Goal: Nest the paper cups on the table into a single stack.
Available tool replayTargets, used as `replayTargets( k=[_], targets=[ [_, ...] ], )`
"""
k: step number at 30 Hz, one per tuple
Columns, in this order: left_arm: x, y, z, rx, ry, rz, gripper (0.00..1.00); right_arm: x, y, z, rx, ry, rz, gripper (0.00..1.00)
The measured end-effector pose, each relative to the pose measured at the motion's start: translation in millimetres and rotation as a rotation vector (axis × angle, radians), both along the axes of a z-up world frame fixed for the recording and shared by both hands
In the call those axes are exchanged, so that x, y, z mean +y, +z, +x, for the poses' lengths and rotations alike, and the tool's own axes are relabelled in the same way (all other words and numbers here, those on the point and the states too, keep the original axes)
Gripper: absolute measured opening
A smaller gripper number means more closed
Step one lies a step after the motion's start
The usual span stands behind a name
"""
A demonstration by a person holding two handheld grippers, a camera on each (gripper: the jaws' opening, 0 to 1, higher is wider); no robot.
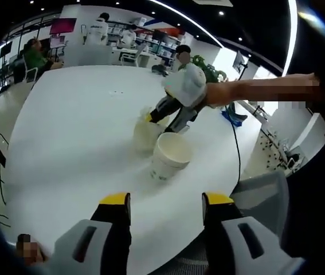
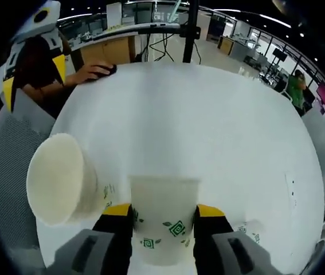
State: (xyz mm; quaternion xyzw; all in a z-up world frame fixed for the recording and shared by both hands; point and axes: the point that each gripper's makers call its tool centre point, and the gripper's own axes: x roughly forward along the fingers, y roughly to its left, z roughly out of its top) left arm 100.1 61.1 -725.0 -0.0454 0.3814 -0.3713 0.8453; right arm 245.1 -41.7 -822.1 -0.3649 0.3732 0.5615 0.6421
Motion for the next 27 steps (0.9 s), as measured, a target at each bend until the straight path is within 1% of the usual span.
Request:
replayTargets(
  k=[2, 7, 10, 13, 15, 16, 23, 26, 27],
  targets=[
    [0.7, -0.2, 0.2, -0.002, -0.002, 0.001, 0.49, 0.8, 5.1, -1.4, -0.008, -0.007, 0.007, 0.40],
    [0.3, 3.7, 1.6, -0.012, -0.010, 0.006, 0.49, 2.8, 17.5, 5.0, -0.019, -0.057, 0.049, 0.40],
    [0.4, 6.0, 4.7, -0.022, -0.011, 0.005, 0.49, 5.1, 29.6, 11.3, -0.044, -0.094, 0.087, 0.40],
    [0.6, 8.6, 9.1, -0.029, -0.015, 0.005, 0.49, 4.4, 36.9, 15.8, -0.060, -0.113, 0.108, 0.40],
    [1.0, 13.6, 12.8, -0.036, -0.014, 0.009, 0.48, 4.0, 40.6, 16.8, -0.067, -0.122, 0.116, 0.40],
    [0.8, 19.5, 16.5, -0.045, -0.013, 0.009, 0.48, 4.2, 45.3, 17.3, -0.067, -0.135, 0.133, 0.40],
    [0.8, 36.0, 35.7, -0.074, -0.006, -0.011, 0.48, 4.0, 59.8, 16.8, -0.092, -0.161, 0.171, 0.40],
    [-2.9, 45.8, 46.3, -0.090, -0.007, -0.024, 0.48, 7.2, 67.3, 19.2, -0.128, -0.158, 0.189, 0.40],
    [-3.8, 47.9, 48.8, -0.095, -0.008, -0.024, 0.48, 8.7, 71.0, 15.3, -0.141, -0.156, 0.196, 0.40]
  ],
)
